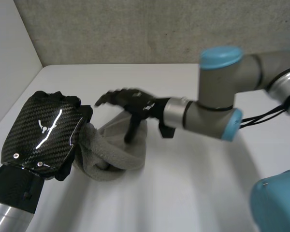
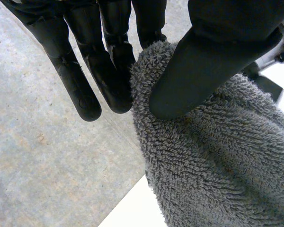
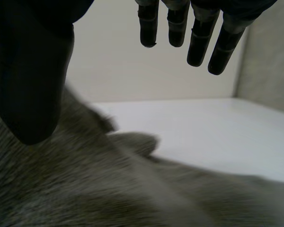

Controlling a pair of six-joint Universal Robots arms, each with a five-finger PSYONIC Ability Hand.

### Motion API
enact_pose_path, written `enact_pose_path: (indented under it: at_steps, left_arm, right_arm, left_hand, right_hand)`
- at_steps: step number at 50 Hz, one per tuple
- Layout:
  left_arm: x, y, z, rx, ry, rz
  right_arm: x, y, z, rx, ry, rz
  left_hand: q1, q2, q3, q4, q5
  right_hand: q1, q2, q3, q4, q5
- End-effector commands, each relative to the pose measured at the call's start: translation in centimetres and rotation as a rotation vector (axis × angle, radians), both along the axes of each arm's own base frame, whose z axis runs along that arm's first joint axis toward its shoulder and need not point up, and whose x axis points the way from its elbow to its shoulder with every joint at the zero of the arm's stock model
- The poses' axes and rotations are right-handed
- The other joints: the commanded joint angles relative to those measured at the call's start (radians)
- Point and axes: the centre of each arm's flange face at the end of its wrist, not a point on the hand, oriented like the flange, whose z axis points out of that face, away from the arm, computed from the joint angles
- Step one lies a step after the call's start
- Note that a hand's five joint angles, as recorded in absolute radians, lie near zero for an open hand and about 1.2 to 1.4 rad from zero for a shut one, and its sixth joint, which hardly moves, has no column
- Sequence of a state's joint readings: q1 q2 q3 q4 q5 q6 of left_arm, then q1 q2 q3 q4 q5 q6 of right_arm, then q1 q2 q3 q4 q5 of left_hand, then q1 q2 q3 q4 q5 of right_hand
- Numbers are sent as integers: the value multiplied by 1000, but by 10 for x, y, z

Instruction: Fold the laundry

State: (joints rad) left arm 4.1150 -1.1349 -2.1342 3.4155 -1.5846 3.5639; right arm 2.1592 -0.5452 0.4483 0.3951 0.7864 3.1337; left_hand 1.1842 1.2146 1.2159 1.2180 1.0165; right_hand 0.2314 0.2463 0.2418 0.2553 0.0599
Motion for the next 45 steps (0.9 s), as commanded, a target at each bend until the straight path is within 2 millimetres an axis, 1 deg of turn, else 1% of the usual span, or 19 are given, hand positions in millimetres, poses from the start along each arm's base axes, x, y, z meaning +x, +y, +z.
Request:
enact_pose_path:
  at_steps: [1,5,7,8,9,14,15,16,18,19,21,26,30,35,37,38,40,43,45]
  left_arm:
    - [2,2,3,-14,10,1]
    - [2,0,5,-22,13,5]
    - [1,-1,7,-29,18,7]
    - [0,-3,7,-31,19,10]
    - [0,-6,10,-36,23,18]
    - [0,-34,17,-60,36,82]
    - [0,-46,23,-83,49,108]
    - [0,-46,23,-83,49,108]
    - [2,-74,43,-153,85,163]
    - [2,-74,43,-154,85,163]
    - [2,-88,54,-189,104,186]
    - [-15,-129,96,-313,187,188]
    - [-24,-146,106,-349,215,188]
    - [-34,-166,86,-295,196,184]
    - [-39,-173,50,-196,139,181]
    - [-39,-173,49,-195,138,181]
    - [-38,-170,-2,-58,57,178]
    - [-36,-164,-28,9,15,175]
    - [-31,-154,-71,120,-53,174]
  right_arm:
    - [23,51,-51,12,141,168]
    - [18,59,-60,-32,215,200]
    - [16,53,-52,-138,255,169]
    - [16,53,-52,-139,255,169]
    - [18,45,-37,-220,250,116]
    - [15,-3,47,-472,91,-222]
    - [5,-23,79,-527,9,-353]
    - [5,-23,79,-528,8,-355]
    - [-22,-48,140,-625,-142,-539]
    - [-22,-48,140,-626,-143,-540]
    - [-43,-51,184,-696,-228,-640]
    - [-60,-43,208,-704,-241,-676]
    - [-64,-37,197,-668,-175,-664]
    - [-76,-12,127,-568,202,-553]
    - [-81,-3,104,-555,320,-505]
    - [-81,-3,104,-555,321,-504]
    - [-93,16,61,-505,501,-405]
    - [-102,33,31,-456,567,-350]
    - [-105,39,18,-437,578,-332]
  left_hand:
    - [212,182,180,178,205]
    - [212,182,180,178,205]
    - [212,182,180,178,205]
    - [212,182,180,178,205]
    - [212,182,180,178,205]
    - [212,182,180,178,205]
    - [212,182,180,178,205]
    - [212,182,180,178,205]
    - [212,182,180,178,205]
    - [212,182,180,178,205]
    - [212,182,180,178,205]
    - [212,182,180,178,205]
    - [212,182,180,178,205]
    - [212,182,180,178,205]
    - [212,182,180,178,205]
    - [212,182,180,178,205]
    - [212,182,180,178,205]
    - [212,182,180,178,205]
    - [212,182,180,178,205]
  right_hand:
    - [-56,-71,-66,-80,-59]
    - [188,173,178,164,185]
    - [775,760,765,751,772]
    - [778,763,768,754,775]
    - [1142,1127,1131,1118,1139]
    - [1165,1150,1154,1141,1162]
    - [1165,1150,1154,1141,1162]
    - [1165,1150,1154,1141,1162]
    - [1165,1150,1154,1141,1162]
    - [1165,1150,1154,1141,1162]
    - [1165,1150,1154,1141,1162]
    - [1165,1150,1154,1141,1162]
    - [1165,1150,1154,1141,1162]
    - [1165,1150,1154,1141,1162]
    - [1165,1150,1154,1141,1162]
    - [1165,1150,1154,1141,1162]
    - [1165,1150,1154,1141,1162]
    - [1119,1104,1109,1096,1116]
    - [1119,1104,1109,1095,1116]
